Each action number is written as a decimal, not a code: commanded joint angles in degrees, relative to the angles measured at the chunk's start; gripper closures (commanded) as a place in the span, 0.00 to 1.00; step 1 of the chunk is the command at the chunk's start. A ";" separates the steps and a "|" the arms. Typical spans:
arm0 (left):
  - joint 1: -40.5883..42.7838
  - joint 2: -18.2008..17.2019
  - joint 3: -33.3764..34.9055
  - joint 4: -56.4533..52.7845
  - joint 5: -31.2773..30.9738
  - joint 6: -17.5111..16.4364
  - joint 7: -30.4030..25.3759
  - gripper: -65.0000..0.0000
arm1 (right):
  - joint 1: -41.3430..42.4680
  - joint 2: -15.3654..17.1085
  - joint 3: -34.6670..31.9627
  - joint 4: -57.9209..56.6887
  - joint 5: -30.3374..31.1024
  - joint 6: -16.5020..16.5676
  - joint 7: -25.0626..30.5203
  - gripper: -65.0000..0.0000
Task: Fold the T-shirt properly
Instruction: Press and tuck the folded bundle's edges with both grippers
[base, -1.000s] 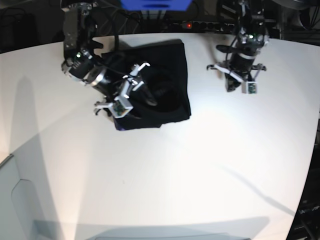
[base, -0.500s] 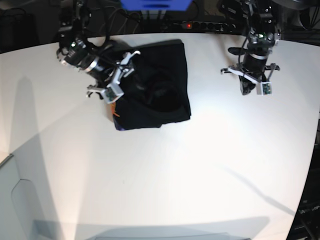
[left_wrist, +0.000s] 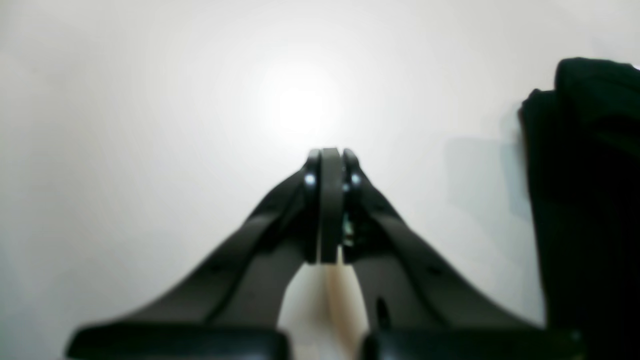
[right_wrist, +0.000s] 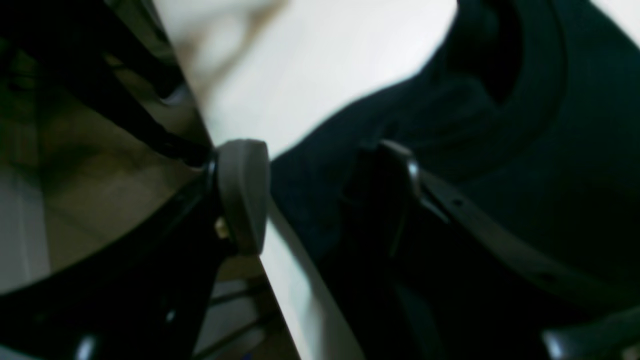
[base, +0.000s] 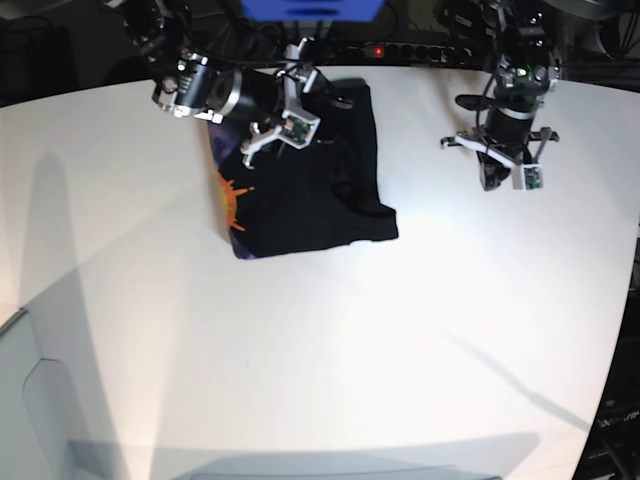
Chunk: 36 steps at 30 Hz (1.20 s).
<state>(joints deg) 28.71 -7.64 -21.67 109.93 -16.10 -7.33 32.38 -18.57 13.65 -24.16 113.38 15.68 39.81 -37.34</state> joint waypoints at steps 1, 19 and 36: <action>0.26 -0.49 -0.35 1.06 -0.30 -0.27 -1.39 1.00 | 1.03 0.20 0.38 1.03 1.06 0.19 1.17 0.47; 5.09 -3.48 0.00 6.07 -28.61 -0.18 -1.39 1.00 | 1.47 -5.96 17.09 1.12 1.24 0.19 1.25 0.47; -0.01 -6.56 17.41 3.26 -45.13 0.17 -1.30 0.41 | 7.53 -9.21 30.18 0.68 1.15 0.19 0.82 0.47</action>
<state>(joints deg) 28.91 -13.89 -3.99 112.14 -60.18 -6.98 32.14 -11.64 4.43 6.13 113.27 15.44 39.81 -38.19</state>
